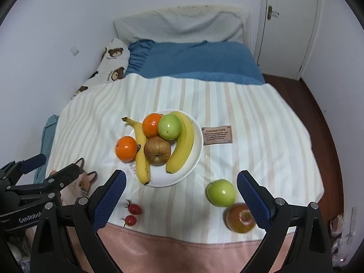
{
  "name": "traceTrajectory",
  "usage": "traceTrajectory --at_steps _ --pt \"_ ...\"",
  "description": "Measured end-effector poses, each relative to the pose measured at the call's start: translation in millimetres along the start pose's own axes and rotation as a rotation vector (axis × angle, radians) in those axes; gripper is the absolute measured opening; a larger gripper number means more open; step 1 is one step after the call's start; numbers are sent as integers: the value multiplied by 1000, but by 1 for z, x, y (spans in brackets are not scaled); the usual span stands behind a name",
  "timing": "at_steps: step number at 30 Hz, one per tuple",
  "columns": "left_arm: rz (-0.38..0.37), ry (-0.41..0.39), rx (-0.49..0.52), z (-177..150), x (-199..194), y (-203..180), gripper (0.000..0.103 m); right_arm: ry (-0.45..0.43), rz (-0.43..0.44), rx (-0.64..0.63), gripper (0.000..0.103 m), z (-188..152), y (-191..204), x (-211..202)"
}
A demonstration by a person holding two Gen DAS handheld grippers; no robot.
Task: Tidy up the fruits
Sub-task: 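Lift both tools up away from the plate, then grasp the dark red apple with the right tool while the left tool grasps the other green apple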
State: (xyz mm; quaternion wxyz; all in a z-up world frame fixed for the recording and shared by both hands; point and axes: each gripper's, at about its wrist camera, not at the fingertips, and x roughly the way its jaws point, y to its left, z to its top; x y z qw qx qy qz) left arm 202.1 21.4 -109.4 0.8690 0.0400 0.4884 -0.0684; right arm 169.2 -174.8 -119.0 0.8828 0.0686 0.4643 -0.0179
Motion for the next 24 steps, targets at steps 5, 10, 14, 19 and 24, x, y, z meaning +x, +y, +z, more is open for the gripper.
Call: traceTrajectory --at_steps 5,10,14,19,24 --pt "2 -43 -23 -13 -37 0 95 -60 2 -25 100 -10 5 -45" --pt "5 -76 -14 -29 -65 -7 95 -117 14 -26 100 -20 5 -86" --pt "-5 -73 -20 -39 -80 -8 95 -137 29 -20 101 -27 2 -109" --pt "-16 -52 -28 -46 -80 -15 95 -95 81 39 101 -37 -17 -115" --pt "-21 12 16 -44 -50 -39 95 -11 67 162 101 -46 -73 -80"
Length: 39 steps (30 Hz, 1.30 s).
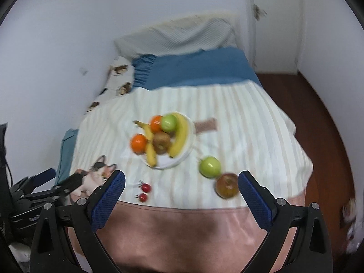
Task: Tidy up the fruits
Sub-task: 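Grasp the dark red apple with the right tool while the left tool grasps the other green apple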
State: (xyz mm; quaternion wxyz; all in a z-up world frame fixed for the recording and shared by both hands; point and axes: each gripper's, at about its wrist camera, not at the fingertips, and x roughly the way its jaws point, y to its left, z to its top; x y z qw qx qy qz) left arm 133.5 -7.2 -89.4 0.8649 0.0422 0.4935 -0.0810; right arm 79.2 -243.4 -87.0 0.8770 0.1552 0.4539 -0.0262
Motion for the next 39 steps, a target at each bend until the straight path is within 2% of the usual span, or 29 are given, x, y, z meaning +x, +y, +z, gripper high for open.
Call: traceTrajectory --at_steps 3,7,11,15,16,17,18,21,24,28,34,37,39 --pt "-7 45 38 2 26 -21 95 47 -35 74 100 -3 -44 29" --pt "-11 123 75 6 75 -49 95 148 -28 131 88 -9 -83 88" --pt "-73 245 38 14 125 -64 95 240 -7 136 88 -17 -95 150" --pt "-77 289 9 23 155 -73 95 314 -6 128 87 -31 -96 201" --pt "-80 293 6 26 160 -77 95 331 -25 122 79 -35 -96 214" --pt "-88 299 3 29 164 -80 95 329 -42 113 77 -36 -96 219" --pt "-99 311 0 32 170 -84 95 321 -54 102 70 -38 -98 224" --pt "-150 367 -7 39 189 -99 95 295 -24 105 69 -40 -105 221" --pt "-207 435 0 42 209 -122 95 286 -66 69 69 -46 -113 205" --pt "-247 501 35 41 237 -158 95 308 -87 104 69 -56 -140 183" --pt "-231 570 108 29 273 -195 95 315 -76 188 69 -64 -172 175" --pt "-213 557 125 25 277 -200 95 311 -76 193 69 -64 -174 177" --pt "-196 529 134 26 276 -203 86 313 -74 200 69 -65 -175 179"
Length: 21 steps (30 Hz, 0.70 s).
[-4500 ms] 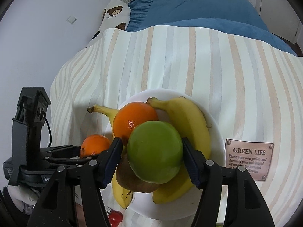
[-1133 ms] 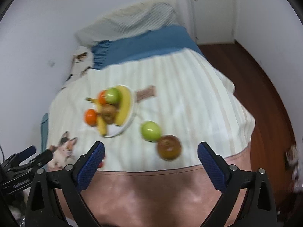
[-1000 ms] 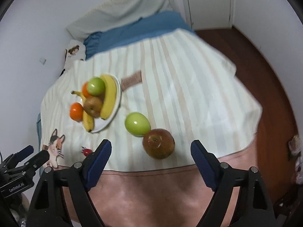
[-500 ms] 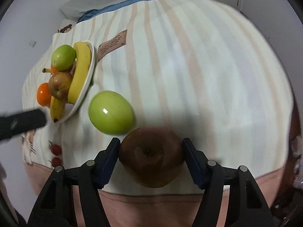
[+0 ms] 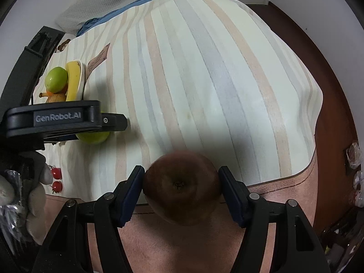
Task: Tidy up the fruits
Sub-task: 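Grasp the dark red apple with the right tool while the left tool grasps the other green apple, then carry the green apple and dark red apple onto the plate with both tools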
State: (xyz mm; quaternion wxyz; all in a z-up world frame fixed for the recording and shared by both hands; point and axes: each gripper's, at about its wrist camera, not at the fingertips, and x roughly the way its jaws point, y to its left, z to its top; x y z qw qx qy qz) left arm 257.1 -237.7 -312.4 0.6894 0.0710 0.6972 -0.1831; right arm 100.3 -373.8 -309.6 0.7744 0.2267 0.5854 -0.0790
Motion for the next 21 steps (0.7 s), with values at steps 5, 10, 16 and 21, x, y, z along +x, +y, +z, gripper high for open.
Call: traceTrajectory --at_steps 5,10,16,21 --pt "46 -49 16 8 -6 -2 55 25 5 3 70 5 2 10" --pt "63 -75 22 3 -12 -7 55 52 25 19 70 13 4 24" --pt "68 -116 25 -21 -35 -1 54 12 6 -31 67 19 18 18" --pt "54 -141 13 -35 -58 10 54 -4 34 -56 66 21 30 12"
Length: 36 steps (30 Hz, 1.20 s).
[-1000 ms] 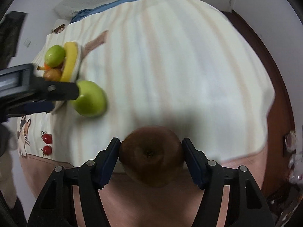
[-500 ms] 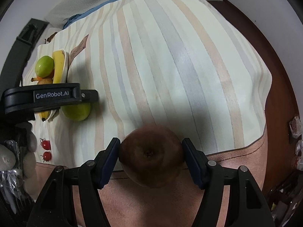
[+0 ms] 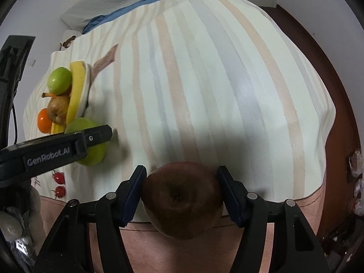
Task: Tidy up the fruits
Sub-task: 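Carry the green apple and dark red apple onto the plate with both tools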
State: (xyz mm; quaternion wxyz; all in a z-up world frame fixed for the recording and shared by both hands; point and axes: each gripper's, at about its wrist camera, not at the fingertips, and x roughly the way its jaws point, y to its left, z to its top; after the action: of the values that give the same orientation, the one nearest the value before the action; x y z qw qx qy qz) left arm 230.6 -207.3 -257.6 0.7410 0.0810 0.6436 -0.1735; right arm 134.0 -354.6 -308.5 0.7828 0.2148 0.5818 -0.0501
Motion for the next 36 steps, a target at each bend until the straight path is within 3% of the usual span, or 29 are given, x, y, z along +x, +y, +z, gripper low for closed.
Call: traceTrajectory --at_steps 11,20,26,36 --pt "-46 -66 -48 1 -66 55 54 -28 117 -88 66 12 69 -7" --pt "11 -140 -93 31 -112 129 54 -38 216 -113 66 31 124 2" --pt "39 -141 -139 54 -99 165 54 -41 257 -127 66 44 165 21" --pt "50 -72 -154 87 -67 201 54 -17 269 -124 66 54 201 50"
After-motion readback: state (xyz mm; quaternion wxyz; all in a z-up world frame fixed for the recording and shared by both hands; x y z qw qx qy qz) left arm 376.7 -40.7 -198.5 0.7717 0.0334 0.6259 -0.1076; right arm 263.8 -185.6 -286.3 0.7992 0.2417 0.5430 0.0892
